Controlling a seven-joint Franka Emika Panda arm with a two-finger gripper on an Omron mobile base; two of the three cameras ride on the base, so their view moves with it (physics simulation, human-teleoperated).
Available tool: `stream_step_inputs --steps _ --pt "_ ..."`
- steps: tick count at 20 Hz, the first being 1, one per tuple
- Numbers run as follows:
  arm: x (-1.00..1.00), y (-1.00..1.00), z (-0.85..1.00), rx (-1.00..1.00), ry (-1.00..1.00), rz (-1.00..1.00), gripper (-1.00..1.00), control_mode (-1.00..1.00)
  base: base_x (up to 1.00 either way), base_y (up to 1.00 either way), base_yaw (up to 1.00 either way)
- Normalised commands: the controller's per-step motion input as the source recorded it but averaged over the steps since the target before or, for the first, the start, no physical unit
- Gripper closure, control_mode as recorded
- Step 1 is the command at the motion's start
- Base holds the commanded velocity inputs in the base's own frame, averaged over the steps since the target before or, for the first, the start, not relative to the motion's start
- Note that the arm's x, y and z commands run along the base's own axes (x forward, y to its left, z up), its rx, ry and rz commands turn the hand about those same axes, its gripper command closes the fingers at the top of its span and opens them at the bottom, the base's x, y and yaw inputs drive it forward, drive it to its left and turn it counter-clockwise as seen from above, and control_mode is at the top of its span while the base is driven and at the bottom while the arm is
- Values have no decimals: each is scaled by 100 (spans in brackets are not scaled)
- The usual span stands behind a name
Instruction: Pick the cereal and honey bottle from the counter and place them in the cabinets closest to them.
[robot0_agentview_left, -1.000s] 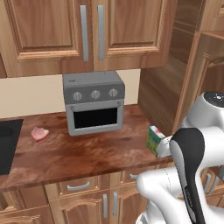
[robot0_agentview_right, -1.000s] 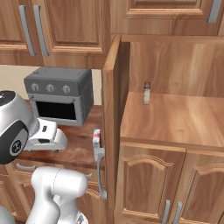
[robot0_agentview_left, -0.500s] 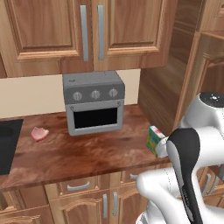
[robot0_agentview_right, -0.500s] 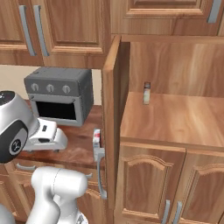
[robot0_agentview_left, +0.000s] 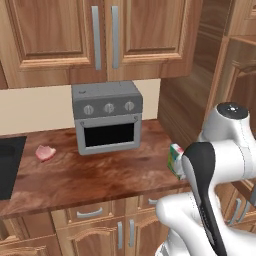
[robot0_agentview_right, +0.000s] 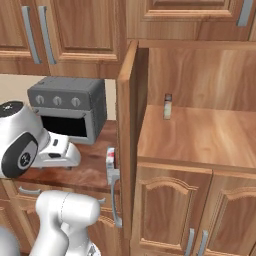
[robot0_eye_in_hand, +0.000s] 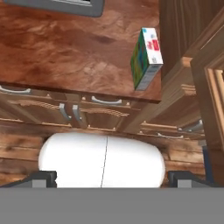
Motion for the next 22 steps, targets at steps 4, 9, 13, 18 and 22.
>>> stream_step_inputs --steps 4,9,13,18,22 --pt "39 -3 -6 -1 0 -5 -100 -100 0 0 0" --pt "39 -4 -10 -2 0 -5 -100 -100 0 0 0" --pt "39 -5 -8 -3 0 -5 -100 -100 0 0 0" --pt "32 -5 -6 -3 0 -5 -100 -100 0 0 0" --pt "24 -11 -8 -2 0 -3 -100 -100 0 0 0"
